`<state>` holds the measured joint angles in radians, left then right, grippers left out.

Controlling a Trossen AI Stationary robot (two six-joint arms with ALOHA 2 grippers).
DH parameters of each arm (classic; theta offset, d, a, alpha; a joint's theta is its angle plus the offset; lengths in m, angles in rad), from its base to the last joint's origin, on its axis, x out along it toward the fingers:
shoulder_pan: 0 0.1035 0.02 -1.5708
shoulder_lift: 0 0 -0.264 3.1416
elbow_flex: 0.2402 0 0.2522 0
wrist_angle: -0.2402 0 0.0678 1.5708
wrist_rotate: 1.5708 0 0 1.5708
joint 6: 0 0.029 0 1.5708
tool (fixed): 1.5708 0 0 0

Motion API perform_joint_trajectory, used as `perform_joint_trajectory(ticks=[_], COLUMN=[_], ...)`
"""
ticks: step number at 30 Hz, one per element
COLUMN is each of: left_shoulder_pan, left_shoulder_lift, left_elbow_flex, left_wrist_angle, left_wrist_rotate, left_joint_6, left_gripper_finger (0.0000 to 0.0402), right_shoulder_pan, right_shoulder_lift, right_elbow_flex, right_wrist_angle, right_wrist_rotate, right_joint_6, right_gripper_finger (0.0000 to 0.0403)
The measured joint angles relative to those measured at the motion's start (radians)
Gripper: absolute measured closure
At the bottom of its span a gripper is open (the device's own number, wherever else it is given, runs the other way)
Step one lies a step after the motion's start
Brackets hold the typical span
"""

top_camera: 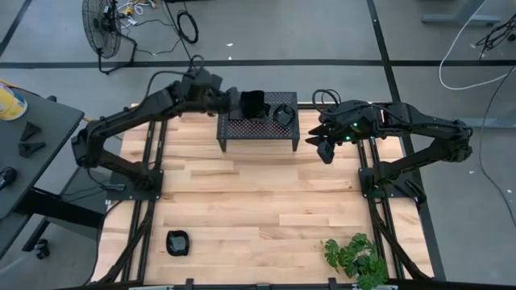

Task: Pick & Place Mini shaped plates
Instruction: Stack the distorted square plate on top of the other distorted square plate on the shelf

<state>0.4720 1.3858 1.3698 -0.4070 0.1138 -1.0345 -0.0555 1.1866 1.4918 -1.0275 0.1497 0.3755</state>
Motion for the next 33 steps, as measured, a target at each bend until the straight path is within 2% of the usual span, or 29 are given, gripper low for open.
perform_joint_trajectory(ticks=[16,22,29,33], left_shoulder_pan=[0.128,0.149,0.156,0.156], left_shoulder_lift=[0.295,0.368,0.400,0.400], left_elbow_flex=[0.267,0.302,0.301,0.301], left_wrist_angle=[-0.025,-0.122,-0.264,-0.292], left_wrist_rotate=[0.206,0.245,0.224,0.203], left_joint_6=[0.063,0.078,0.118,0.131], left_gripper_finger=[0.0397,0.0397,0.0397,0.0397], right_shoulder_pan=[0.000,0.000,0.000,0.000], right_shoulder_lift=[0.000,0.000,0.000,0.000], right_elbow_flex=[0.000,0.000,0.000,0.000], right_wrist_angle=[0.002,0.002,0.002,0.002], right_wrist_rotate=[0.000,0.000,0.000,0.000], right_joint_6=[-0.018,-0.018,-0.018,-0.018], right_gripper_finger=[0.0254,0.0254,0.0254,0.0254])
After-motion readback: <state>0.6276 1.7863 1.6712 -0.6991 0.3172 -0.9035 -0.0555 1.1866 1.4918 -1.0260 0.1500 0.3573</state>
